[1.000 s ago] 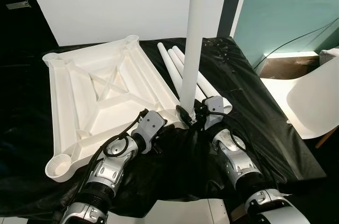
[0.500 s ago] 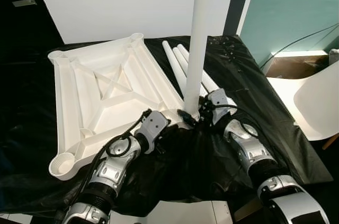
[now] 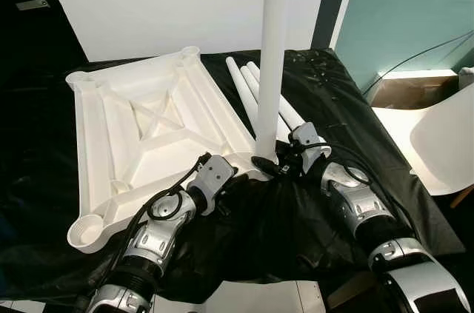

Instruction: Building children table

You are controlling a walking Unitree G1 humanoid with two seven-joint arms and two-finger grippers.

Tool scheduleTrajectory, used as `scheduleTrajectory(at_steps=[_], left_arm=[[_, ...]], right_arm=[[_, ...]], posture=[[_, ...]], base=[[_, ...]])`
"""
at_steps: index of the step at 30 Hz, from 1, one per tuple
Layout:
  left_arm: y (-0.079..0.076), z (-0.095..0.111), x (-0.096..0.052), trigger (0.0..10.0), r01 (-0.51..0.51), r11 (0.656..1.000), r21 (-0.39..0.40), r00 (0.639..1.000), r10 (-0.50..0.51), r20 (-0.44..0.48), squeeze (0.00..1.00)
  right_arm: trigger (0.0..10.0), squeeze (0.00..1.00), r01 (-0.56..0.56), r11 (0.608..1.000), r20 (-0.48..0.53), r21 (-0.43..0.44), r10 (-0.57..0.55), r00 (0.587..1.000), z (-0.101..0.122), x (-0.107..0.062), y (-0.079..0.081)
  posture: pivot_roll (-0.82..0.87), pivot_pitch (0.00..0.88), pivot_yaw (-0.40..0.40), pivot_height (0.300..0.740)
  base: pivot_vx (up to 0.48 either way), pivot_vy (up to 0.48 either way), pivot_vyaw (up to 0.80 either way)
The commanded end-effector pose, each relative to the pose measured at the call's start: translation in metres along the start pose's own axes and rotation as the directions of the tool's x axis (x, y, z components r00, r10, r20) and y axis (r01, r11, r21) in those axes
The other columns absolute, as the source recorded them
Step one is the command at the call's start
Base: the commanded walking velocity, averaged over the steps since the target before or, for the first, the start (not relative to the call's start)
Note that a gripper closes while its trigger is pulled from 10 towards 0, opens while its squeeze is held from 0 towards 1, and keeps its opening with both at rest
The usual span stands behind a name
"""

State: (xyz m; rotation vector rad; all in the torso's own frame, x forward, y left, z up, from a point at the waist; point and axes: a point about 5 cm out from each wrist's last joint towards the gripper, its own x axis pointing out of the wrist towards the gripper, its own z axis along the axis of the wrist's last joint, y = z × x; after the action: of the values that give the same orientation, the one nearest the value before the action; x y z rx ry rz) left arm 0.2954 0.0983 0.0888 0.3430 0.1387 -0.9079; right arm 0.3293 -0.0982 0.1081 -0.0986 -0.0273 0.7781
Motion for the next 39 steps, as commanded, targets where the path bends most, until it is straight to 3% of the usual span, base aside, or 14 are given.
scheduleTrajectory(at_steps=[1, 5, 8, 12, 13, 14, 16, 17, 21, 22, 29, 37, 38, 39], left_arm=[[-0.016, -0.027, -0.003, 10.0, 0.067, 0.996, -0.062, 0.991, -0.074, -0.114, 0.00], [-0.015, -0.027, -0.004, 10.0, 0.061, 0.996, -0.063, 0.991, -0.068, -0.115, 0.00], [-0.015, -0.027, -0.005, 10.0, 0.059, 0.996, -0.063, 0.991, -0.066, -0.116, 0.00], [-0.014, -0.027, -0.006, 10.0, 0.059, 0.996, -0.062, 0.991, -0.066, -0.118, 0.00], [-0.014, -0.027, -0.005, 10.0, 0.061, 0.996, -0.060, 0.991, -0.068, -0.117, 0.00], [-0.014, -0.026, -0.005, 10.0, 0.063, 0.996, -0.059, 0.991, -0.069, -0.116, 0.00], [-0.014, -0.025, -0.004, 10.0, 0.064, 0.996, -0.058, 0.991, -0.071, -0.115, 0.00], [-0.014, -0.025, -0.003, 10.0, 0.067, 0.996, -0.058, 0.991, -0.073, -0.113, 0.00], [-0.016, -0.025, -0.002, 10.0, 0.073, 0.996, -0.060, 0.991, -0.079, -0.112, 0.00], [-0.017, -0.026, -0.002, 10.0, 0.077, 0.995, -0.063, 0.990, -0.084, -0.113, 0.00], [-0.020, -0.027, -0.001, 10.0, 0.087, 0.994, -0.068, 0.989, -0.094, -0.115, 0.00], [-0.021, -0.026, 0.000, 10.0, 0.087, 0.994, -0.071, 0.989, -0.095, -0.113, 0.00], [-0.021, -0.026, 0.000, 10.0, 0.086, 0.994, -0.072, 0.989, -0.094, -0.113, 0.00], [-0.021, -0.026, -0.001, 10.0, 0.085, 0.994, -0.072, 0.989, -0.093, -0.113, 0.00]], right_arm=[[0.0, 0.00, 0.057, 0.998, -0.041, 0.030, -0.056, 0.998, -0.014, 0.001, 0.010], [0.0, 0.00, 0.197, 0.978, -0.003, 0.061, -0.198, 0.980, -0.015, 0.001, 0.013], [0.0, 0.00, 0.346, 0.934, 0.038, 0.087, -0.350, 0.936, -0.015, 0.000, 0.014], [0.0, 0.00, 0.383, 0.919, 0.044, 0.091, -0.388, 0.920, -0.013, 0.001, 0.013], [9.5, 0.00, 0.368, 0.925, 0.048, 0.092, -0.374, 0.926, -0.012, 0.002, 0.014], [10.0, 0.00, 0.341, 0.936, 0.054, 0.082, -0.346, 0.937, -0.010, 0.003, 0.015], [10.0, 0.00, 0.320, 0.945, 0.059, 0.074, -0.324, 0.944, -0.008, 0.004, 0.015], [10.0, 1.00, 0.288, 0.954, 0.061, 0.081, -0.293, 0.954, -0.007, 0.004, 0.014], [10.0, 1.00, 0.196, 0.980, 0.065, 0.038, -0.198, 0.978, -0.001, 0.002, 0.005], [10.0, 0.00, 0.139, 0.990, 0.051, 0.004, -0.139, 0.989, 0.002, 0.002, 0.001], [10.0, 0.00, -0.104, 0.993, -0.039, -0.058, 0.102, 0.994, 0.006, -0.004, -0.008], [9.8, 0.00, -0.215, 0.972, -0.095, -0.092, 0.206, 0.974, 0.011, -0.008, -0.018], [0.0, 0.00, -0.226, 0.970, -0.101, -0.085, 0.217, 0.971, 0.011, -0.008, -0.018], [0.0, 0.00, -0.238, 0.968, -0.105, -0.079, 0.229, 0.968, 0.011, -0.008, -0.019]], posture=[[0.07, 0.000, -0.013, 0.740], [0.07, 0.000, -0.011, 0.740], [0.07, 0.000, -0.011, 0.740], [0.07, 0.000, -0.004, 0.740], [0.07, 0.000, -0.002, 0.740], [0.06, 0.000, -0.001, 0.740], [0.06, 0.000, -0.001, 0.740], [0.06, 0.000, -0.001, 0.740], [0.05, 0.000, 0.004, 0.740], [0.05, 0.000, 0.004, 0.740], [0.04, 0.000, 0.006, 0.740], [0.04, 0.000, 0.001, 0.740], [0.04, 0.000, 0.002, 0.740], [0.04, 0.000, 0.002, 0.740]], base=[[0.000, 0.000, 0.00], [0.000, 0.000, 0.00], [0.000, 0.000, 0.00], [0.000, 0.000, 0.00], [0.000, 0.000, 0.00], [0.000, 0.000, 0.00], [0.000, 0.000, 0.00], [0.000, 0.000, 0.00], [0.000, 0.000, 0.00], [0.000, 0.000, 0.00], [0.000, 0.000, 0.00], [0.000, 0.000, 0.00], [0.000, 0.000, 0.00], [0.000, 0.000, 0.00]])
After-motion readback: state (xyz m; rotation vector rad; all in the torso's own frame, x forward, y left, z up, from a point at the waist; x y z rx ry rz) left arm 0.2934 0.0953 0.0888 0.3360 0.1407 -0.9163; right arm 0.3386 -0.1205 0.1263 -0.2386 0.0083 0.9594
